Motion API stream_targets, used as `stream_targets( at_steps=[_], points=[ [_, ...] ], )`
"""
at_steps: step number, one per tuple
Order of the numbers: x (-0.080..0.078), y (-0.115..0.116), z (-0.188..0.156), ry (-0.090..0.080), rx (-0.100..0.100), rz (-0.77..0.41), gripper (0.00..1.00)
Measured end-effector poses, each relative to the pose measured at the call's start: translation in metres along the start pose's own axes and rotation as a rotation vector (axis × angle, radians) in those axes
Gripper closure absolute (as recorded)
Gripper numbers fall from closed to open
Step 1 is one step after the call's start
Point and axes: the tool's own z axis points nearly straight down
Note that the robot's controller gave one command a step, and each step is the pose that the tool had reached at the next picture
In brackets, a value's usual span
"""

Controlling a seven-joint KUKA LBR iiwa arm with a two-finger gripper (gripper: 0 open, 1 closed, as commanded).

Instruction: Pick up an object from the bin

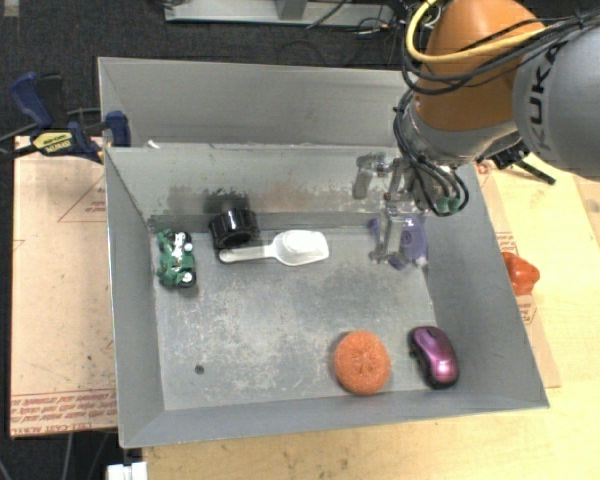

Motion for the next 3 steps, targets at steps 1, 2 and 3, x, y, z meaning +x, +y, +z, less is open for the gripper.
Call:
stream_targets(
  at_steps=[1, 2, 3],
  points=[
    [-0.001, 0.0, -0.005, -0.007, 0.0, 0.0, 0.0],
    [-0.001, 0.0, -0.005, -0.009, 0.0, 0.001, 0.0],
    [0.004, 0.004, 0.017, -0.009, -0.005, 0.013, 0.0]
  ],
)
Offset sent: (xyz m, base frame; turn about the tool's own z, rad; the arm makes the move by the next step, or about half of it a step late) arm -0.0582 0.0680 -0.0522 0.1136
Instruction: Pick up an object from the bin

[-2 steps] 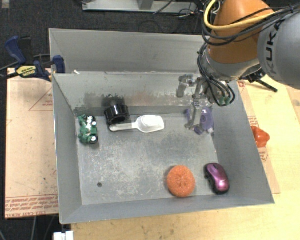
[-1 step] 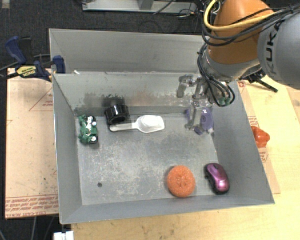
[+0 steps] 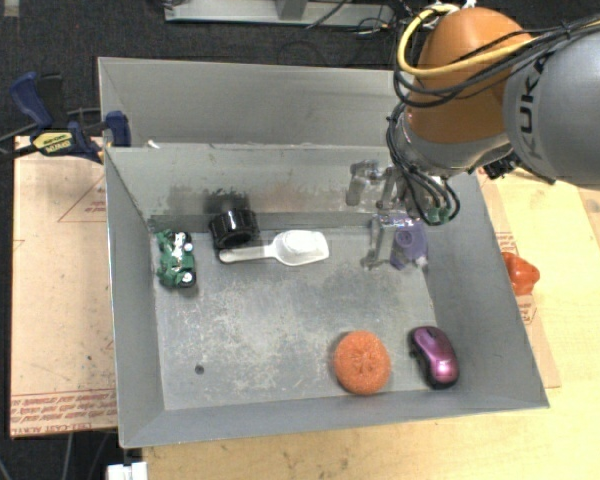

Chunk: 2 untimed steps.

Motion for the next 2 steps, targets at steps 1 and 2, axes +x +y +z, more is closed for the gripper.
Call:
stream_targets(
  at_steps=[1, 2],
  points=[
    [0.016, -0.008, 0.022, 0.0, 0.007, -0.163, 0.0],
    [0.023, 0.008, 0.033, 0.0, 0.001, -0.15, 0.0]
  ],
)
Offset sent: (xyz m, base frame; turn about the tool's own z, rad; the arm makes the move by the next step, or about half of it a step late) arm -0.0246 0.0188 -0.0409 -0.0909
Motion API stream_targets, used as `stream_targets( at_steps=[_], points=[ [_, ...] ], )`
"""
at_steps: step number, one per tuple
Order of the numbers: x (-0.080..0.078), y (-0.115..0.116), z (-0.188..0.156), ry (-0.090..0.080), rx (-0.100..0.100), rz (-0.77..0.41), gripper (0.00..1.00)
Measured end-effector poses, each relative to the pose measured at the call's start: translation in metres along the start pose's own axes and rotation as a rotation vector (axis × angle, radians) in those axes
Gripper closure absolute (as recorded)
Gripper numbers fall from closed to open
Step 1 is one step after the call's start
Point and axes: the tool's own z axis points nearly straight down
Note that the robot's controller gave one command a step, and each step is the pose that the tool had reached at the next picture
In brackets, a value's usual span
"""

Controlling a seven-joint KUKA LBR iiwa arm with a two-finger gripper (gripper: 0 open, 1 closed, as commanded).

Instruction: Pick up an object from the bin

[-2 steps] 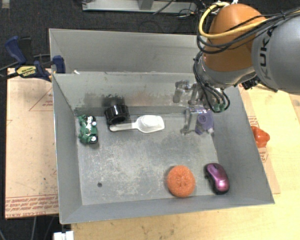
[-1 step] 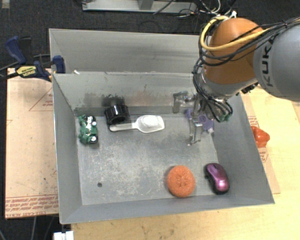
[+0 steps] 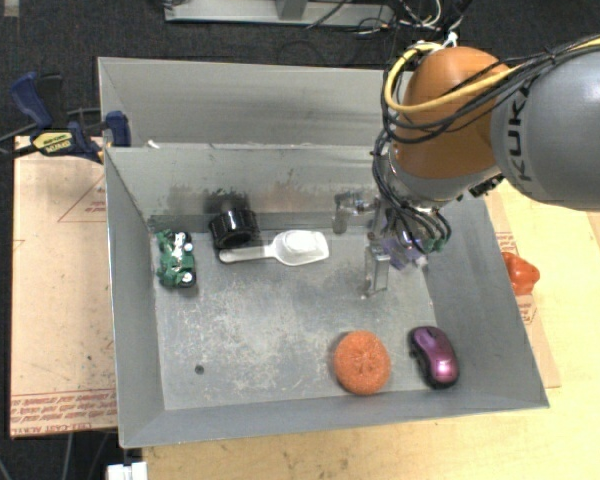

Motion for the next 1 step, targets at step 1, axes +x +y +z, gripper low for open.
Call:
stream_targets(
  at_steps=[1],
  points=[
    [0.0196, 0.0061, 0.0168, -0.002, 0.002, 0.015, 0.0]
  ],
)
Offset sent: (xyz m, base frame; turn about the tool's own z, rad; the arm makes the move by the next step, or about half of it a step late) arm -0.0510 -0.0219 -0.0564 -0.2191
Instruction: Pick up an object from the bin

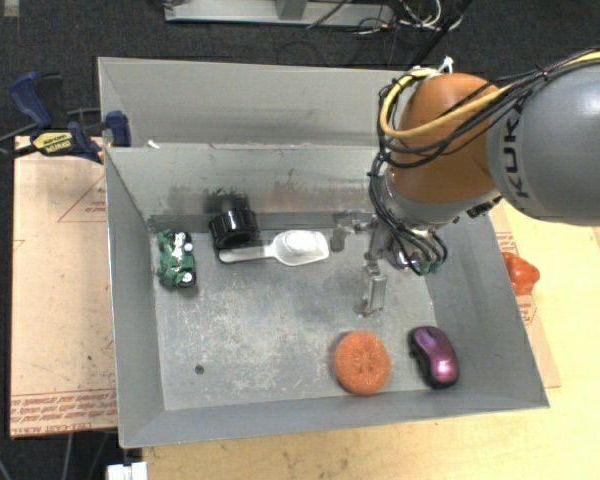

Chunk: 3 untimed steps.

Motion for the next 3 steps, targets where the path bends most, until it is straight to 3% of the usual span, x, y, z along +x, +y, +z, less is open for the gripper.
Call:
stream_targets(
  at_steps=[1, 2, 3],
  points=[
    [0.021, -0.012, 0.026, -0.002, -0.002, -0.202, 0.0],
    [0.04, 0.001, 0.021, 0.005, -0.001, -0.123, 0.0],
    [0.05, 0.011, 0.016, -0.002, -0.003, 0.028, 0.0]
  ],
)
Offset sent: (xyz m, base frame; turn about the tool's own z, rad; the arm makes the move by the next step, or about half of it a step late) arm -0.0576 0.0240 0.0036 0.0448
